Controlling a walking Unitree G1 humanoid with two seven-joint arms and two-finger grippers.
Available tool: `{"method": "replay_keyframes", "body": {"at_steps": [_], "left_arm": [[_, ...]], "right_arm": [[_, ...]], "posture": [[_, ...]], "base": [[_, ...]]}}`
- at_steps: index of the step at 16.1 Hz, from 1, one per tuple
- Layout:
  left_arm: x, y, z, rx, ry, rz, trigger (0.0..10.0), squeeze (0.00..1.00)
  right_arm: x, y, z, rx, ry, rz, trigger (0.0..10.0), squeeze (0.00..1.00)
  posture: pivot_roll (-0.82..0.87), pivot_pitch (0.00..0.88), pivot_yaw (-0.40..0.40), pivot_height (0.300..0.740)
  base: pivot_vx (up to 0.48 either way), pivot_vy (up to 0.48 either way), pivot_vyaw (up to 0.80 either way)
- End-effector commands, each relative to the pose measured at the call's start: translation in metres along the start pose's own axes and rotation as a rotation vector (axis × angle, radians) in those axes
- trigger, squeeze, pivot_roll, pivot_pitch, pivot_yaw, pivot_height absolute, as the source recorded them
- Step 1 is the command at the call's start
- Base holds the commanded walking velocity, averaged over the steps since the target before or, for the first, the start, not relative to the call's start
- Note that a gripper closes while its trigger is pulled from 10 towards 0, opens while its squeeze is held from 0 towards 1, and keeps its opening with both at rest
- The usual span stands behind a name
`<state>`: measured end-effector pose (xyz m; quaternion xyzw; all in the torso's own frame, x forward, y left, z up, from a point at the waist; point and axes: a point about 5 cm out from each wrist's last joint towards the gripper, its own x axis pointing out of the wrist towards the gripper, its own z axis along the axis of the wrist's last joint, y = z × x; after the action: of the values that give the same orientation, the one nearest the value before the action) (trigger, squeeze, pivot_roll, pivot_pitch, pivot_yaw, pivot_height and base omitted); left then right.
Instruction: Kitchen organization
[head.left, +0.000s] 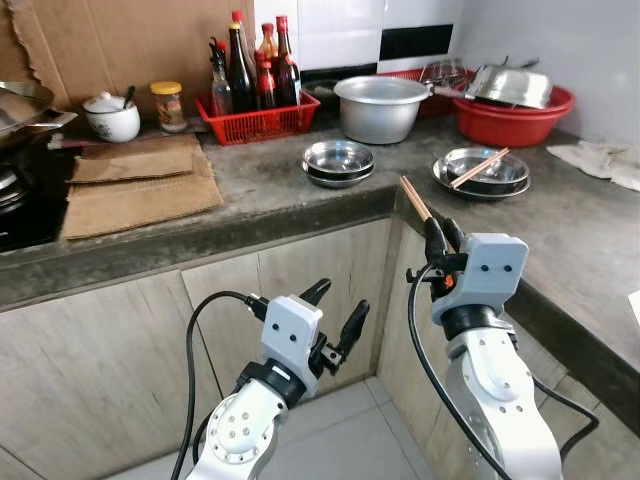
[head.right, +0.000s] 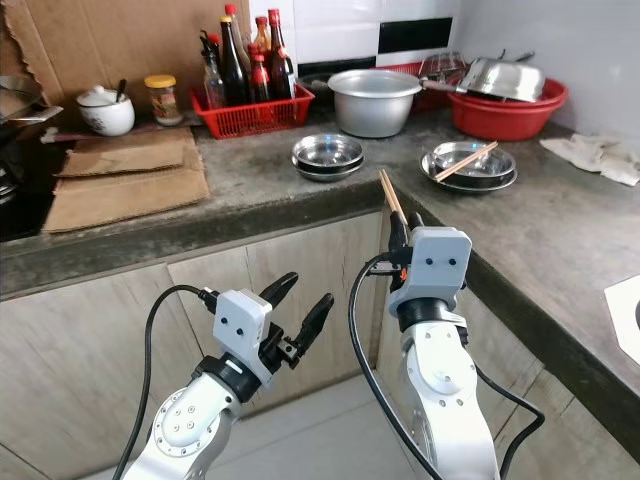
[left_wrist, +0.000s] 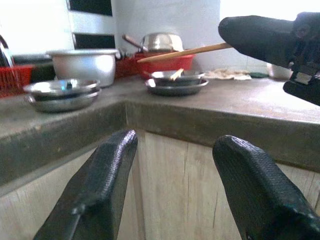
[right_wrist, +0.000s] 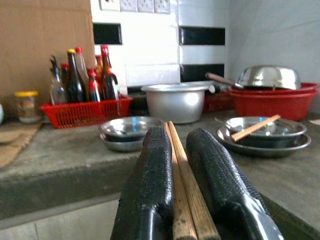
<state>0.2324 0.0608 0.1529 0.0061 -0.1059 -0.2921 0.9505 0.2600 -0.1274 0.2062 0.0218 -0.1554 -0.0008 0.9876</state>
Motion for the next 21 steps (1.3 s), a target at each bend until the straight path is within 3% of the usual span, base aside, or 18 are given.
{"method": "replay_keyframes", "body": {"at_steps": [1, 4, 15, 21], "left_arm": [[-0.0001, 0.0010, 0.0000, 0.012, 0.011, 0.006, 10.0, 0.00], [-0.0001, 0.0010, -0.0001, 0.013, 0.012, 0.008, 10.0, 0.00], [0.0005, 0.0013, -0.0008, 0.018, 0.017, 0.018, 10.0, 0.00], [-0.0004, 0.0007, -0.0015, 0.020, 0.021, 0.014, 10.0, 0.00]], "right_arm": [[0.0001, 0.0008, 0.0014, -0.002, 0.001, 0.001, 10.0, 0.00], [0.0000, 0.0008, 0.0011, -0.003, 0.002, 0.002, 10.0, 0.00], [0.0000, 0.0010, 0.0008, -0.007, 0.005, 0.006, 10.0, 0.00], [-0.0052, 0.0010, -0.0031, -0.042, 0.025, 0.009, 10.0, 0.00]], "posture": [[0.00, 0.000, -0.022, 0.740], [0.00, 0.000, -0.020, 0.740], [0.00, 0.000, -0.024, 0.740], [0.00, 0.000, -0.021, 0.740]], "base": [[0.000, 0.000, 0.00], [0.000, 0.000, 0.00], [-0.347, 0.000, 0.00], [0.000, 0.000, 0.00]]}}
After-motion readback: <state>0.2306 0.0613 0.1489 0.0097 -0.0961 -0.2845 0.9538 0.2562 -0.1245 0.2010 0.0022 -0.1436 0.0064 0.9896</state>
